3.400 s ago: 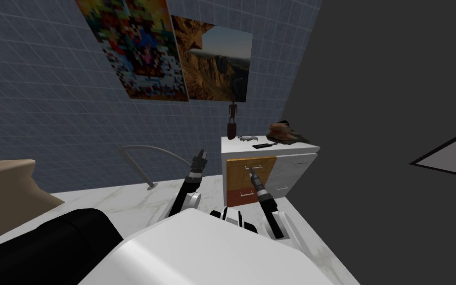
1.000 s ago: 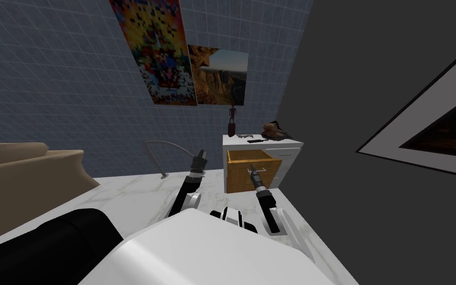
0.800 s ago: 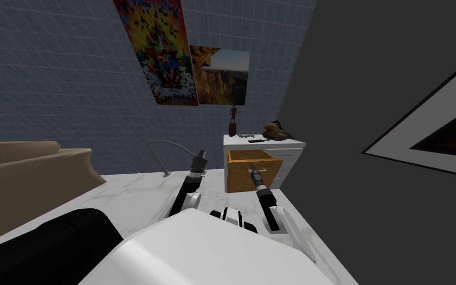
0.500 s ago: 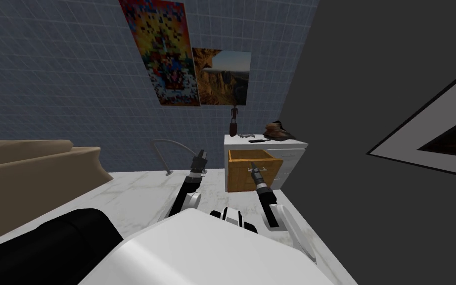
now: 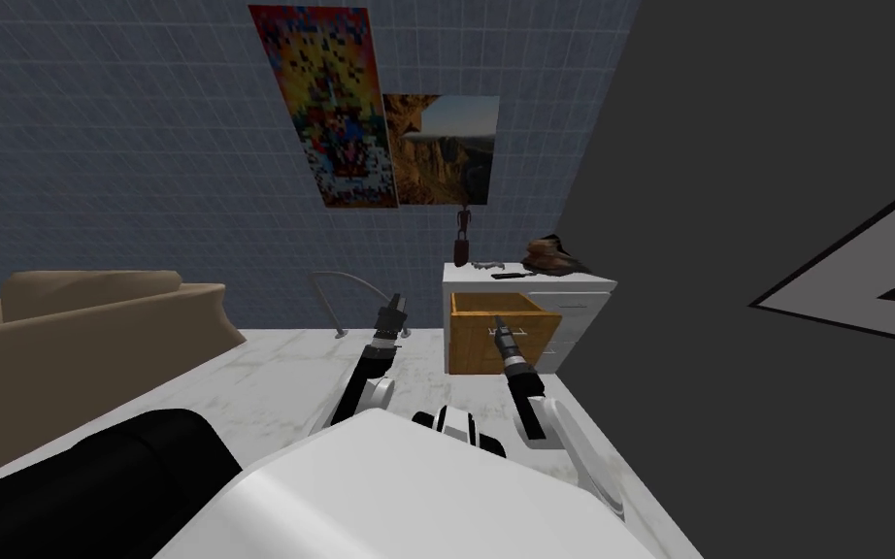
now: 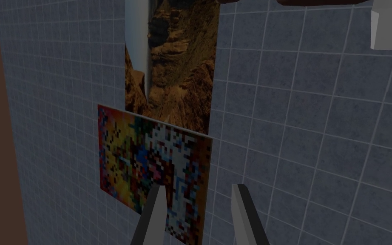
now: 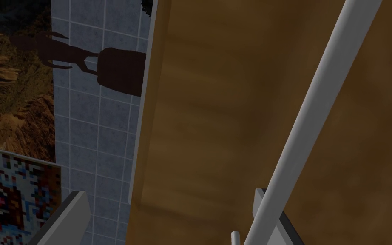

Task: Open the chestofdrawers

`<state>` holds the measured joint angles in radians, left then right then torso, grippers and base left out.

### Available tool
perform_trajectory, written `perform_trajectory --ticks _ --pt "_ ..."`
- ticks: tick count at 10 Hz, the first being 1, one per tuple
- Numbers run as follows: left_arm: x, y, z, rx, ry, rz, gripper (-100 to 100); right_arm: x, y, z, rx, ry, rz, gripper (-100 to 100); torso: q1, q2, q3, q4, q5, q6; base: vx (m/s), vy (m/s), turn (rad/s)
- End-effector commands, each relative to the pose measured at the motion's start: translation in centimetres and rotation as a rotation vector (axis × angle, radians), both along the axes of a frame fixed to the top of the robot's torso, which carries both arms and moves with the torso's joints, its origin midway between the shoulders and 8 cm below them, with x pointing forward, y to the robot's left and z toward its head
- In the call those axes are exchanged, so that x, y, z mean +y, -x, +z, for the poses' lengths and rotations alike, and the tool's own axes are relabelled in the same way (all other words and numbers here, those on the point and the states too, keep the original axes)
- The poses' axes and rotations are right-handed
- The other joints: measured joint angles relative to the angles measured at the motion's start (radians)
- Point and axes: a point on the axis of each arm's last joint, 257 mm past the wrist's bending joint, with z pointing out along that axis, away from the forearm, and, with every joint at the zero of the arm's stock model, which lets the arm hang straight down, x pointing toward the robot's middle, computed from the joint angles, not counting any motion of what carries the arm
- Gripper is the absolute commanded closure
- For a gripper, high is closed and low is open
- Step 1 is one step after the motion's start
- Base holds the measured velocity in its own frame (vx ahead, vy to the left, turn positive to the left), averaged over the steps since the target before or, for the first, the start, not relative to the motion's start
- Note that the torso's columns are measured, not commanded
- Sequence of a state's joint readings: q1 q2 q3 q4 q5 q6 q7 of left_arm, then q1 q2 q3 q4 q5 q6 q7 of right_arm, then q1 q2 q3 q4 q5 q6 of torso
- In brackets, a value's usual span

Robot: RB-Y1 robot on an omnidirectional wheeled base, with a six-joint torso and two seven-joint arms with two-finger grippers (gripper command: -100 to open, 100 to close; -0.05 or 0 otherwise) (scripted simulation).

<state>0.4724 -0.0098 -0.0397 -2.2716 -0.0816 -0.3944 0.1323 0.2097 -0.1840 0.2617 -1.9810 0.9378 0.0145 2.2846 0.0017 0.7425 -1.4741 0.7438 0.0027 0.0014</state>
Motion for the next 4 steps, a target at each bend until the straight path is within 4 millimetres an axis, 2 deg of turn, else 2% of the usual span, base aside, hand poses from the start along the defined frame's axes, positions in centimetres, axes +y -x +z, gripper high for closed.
perform_trajectory --ticks 1,4 --pt "0.0 0.0 0.0 0.0 0.0 0.0 0 -0.02 -0.01 -0.1 0.004 -0.002 -0.002 0 0.0 0.0 0.0 -0.002 -0.001 0.0 0.0 0.0 0.0" --pt "0.0 0.0 0.0 0.0 0.0 0.0 0 -0.04 0.03 -0.43 0.011 -0.004 -0.002 0 0.0 -0.003 -0.001 -0.004 -0.001 -0.001 0.0 0.0 0.0"
